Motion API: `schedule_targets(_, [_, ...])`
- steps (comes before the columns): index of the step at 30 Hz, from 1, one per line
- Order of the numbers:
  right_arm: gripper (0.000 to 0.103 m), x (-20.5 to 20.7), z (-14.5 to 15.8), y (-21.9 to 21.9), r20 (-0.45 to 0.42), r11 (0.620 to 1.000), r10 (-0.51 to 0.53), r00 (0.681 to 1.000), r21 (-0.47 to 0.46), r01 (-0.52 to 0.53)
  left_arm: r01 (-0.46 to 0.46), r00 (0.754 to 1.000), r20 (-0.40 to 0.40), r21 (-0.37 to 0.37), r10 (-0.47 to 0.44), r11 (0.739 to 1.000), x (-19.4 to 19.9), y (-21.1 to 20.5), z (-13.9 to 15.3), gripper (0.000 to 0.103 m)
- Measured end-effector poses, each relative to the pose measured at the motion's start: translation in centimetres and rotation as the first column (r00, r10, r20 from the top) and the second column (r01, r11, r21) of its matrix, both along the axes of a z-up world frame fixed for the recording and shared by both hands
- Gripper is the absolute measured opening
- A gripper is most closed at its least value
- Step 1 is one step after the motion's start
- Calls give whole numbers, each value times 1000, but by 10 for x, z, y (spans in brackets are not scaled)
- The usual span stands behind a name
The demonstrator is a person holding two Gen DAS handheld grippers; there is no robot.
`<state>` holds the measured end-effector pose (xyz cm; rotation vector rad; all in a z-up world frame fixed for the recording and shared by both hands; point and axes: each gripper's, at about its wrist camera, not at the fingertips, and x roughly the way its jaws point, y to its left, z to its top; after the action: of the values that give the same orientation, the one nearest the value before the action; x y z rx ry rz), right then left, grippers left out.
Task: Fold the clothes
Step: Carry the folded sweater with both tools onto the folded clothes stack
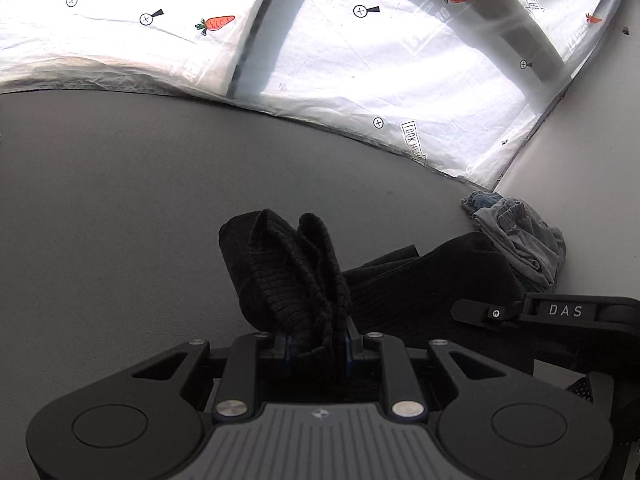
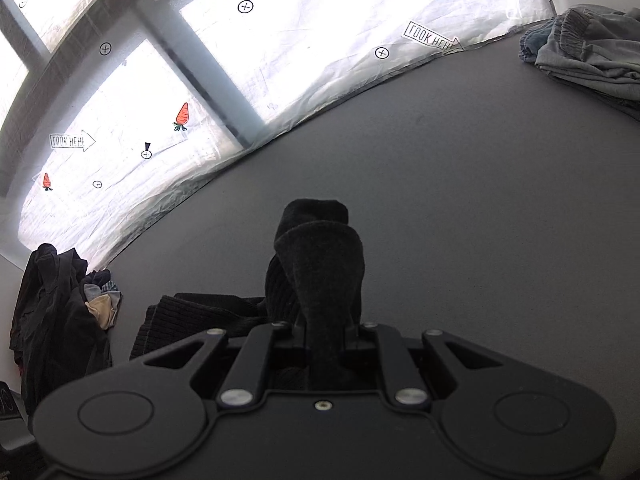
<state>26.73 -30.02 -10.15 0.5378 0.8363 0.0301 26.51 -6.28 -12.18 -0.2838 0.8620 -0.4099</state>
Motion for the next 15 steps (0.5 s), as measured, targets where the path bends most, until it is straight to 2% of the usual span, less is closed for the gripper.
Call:
schedule_targets(3, [12, -11, -1, -10, -7, 1000, -25, 1000, 5, 25, 31, 999, 7, -2, -31, 1000, -8, -15, 1, 23])
schedule_targets(9, [12, -14, -10, -63, 19, 995, -61, 998, 82, 59, 12, 999, 38, 3, -12, 1000, -10, -66, 12, 23])
schedule_targets(15, [12, 6, -6, -158, 78, 988, -33, 996, 150, 21, -57, 995, 78, -3, 57, 998, -3, -151, 30, 23])
